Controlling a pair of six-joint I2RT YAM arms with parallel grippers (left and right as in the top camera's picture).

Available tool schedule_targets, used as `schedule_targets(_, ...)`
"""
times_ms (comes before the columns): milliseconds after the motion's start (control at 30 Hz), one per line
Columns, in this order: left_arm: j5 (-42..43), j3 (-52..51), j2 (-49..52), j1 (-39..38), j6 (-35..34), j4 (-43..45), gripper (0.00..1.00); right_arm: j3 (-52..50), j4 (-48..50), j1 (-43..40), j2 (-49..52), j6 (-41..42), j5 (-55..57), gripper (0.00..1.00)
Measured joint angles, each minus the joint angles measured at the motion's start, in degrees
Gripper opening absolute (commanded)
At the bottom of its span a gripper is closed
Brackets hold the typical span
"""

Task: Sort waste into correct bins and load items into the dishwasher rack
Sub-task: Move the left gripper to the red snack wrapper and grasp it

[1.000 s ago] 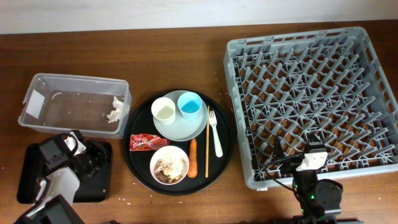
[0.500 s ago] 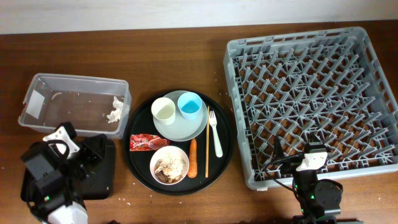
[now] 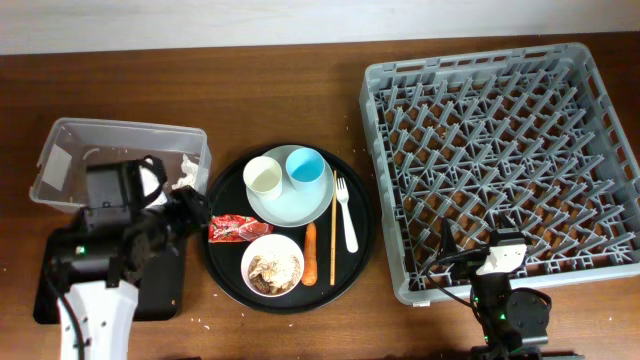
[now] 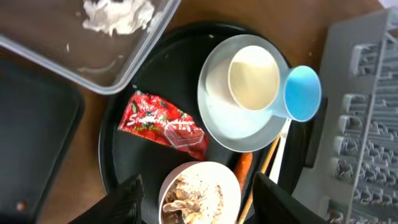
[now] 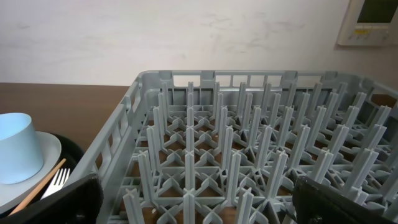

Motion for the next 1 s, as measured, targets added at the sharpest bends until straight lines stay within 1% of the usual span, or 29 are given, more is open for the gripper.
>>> schedule_targets(67,-3.5,-0.6,3.4,-3.1,-7.7,0.5,0.56,0.0,0.0,0.0,0.0,-0.1,0.0,0.99)
schedule_targets(133,-7.3,-1.4,9.0,-7.4,-11.4,1.8,0.52,0.0,0.0,0.0,0.0,0.0,0.0,0.99)
schedule_targets(167,-9.1,-1.6,11.1,-9.0,-12.7,1.8,0.52,0.0,0.0,0.0,0.0,0.0,0.0,0.99)
schedule_targets(233,-13.8,-1.9,18.4,-12.7,-20.7,2.2,0.53,0.0,0.0,0.0,0.0,0.0,0.0,0.99)
schedule_targets(267,-14.6,-2.0,22.7,-13.2,-25.6,3.1,0.58,0.0,0.0,0.0,0.0,0.0,0.0,0.99)
schedule_targets(300,-14.8,-2.1,24.2,-13.3,-27.7,3.6,0.6,0.0,0.0,0.0,0.0,-0.1,0.0,0.99)
schedule_targets(367,-14.3,-2.1,28.9,-13.3,-31.5,8.1,0.65,0.0,0.0,0.0,0.0,0.0,0.0,0.99)
schedule_targets(400,-13.5,-2.2,30.2,-13.3,-32.1,9.5,0.66,0.0,0.0,0.0,0.0,0.0,0.0,0.99)
schedule_targets(500,-12.6,-2.1,32.5,-13.4,-33.5,11.4,0.78,0.0,0.0,0.0,0.0,0.0,0.0,0.99)
schedule_targets(633,-12.8,-2.0,32.8,-13.5,-36.1,12.2,0.81,0.0,0.0,0.0,0.0,0.0,0.0,0.99)
schedule_targets(667,-12.8,-2.0,32.9,-13.5,-36.4,12.5,0.84,0.0,0.0,0.0,0.0,0.0,0.0,0.99)
schedule_targets(767,-13.6,-5.0,33.6,-13.4,-40.1,16.1,0.84,0.0,0.0,0.0,0.0,0.0,0.0,0.99)
schedule_targets(867,-14.6,-7.3,33.7,-13.4,-41.6,18.3,0.84,0.0,0.0,0.0,0.0,0.0,0.0,0.99)
schedule_targets(900,-14.8,-7.3,33.7,-13.4,-41.7,18.5,0.78,0.0,0.0,0.0,0.0,0.0,0.0,0.99)
schedule_targets(933,-15.0,-7.5,33.7,-13.4,-41.8,18.7,0.77,0.0,0.0,0.0,0.0,0.0,0.0,0.99)
schedule_targets(1000,-14.8,-7.5,33.7,-13.5,-42.1,18.6,0.76,0.0,0.0,0.0,0.0,-0.1,0.0,0.99)
